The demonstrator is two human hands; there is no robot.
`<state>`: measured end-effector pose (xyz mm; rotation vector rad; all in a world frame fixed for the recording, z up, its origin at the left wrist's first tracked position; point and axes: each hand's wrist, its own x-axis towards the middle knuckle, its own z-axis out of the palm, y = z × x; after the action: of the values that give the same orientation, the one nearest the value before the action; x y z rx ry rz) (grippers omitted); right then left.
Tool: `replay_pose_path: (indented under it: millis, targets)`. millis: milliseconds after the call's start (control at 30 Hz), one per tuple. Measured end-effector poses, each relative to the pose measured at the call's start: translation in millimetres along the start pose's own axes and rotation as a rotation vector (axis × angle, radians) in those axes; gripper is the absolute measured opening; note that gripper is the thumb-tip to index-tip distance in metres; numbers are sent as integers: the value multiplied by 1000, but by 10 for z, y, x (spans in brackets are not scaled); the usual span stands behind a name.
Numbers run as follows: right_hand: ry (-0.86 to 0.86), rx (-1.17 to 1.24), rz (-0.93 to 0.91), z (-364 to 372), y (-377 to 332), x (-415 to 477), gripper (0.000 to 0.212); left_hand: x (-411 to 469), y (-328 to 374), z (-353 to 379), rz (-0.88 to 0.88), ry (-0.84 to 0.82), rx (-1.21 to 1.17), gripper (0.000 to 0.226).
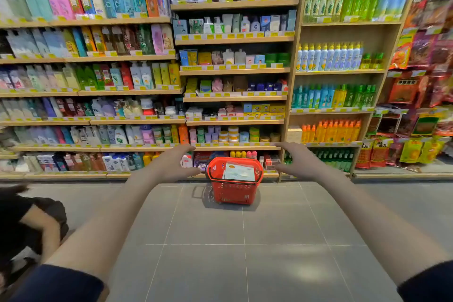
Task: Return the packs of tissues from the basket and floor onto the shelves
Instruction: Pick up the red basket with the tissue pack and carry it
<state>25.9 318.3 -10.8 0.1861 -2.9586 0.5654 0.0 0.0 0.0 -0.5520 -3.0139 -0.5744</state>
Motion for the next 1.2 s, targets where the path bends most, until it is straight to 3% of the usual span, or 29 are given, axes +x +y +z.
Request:
replay_pose_path:
  millis: [667,1200]
  targets:
    - [-94,65,36,310,1469,2565,73,2813,-271,648,-65,-39,-32,69]
    - [-98,151,174,1053,2007,4839,65,5357,-1608,1044,-85,-192,-132,69]
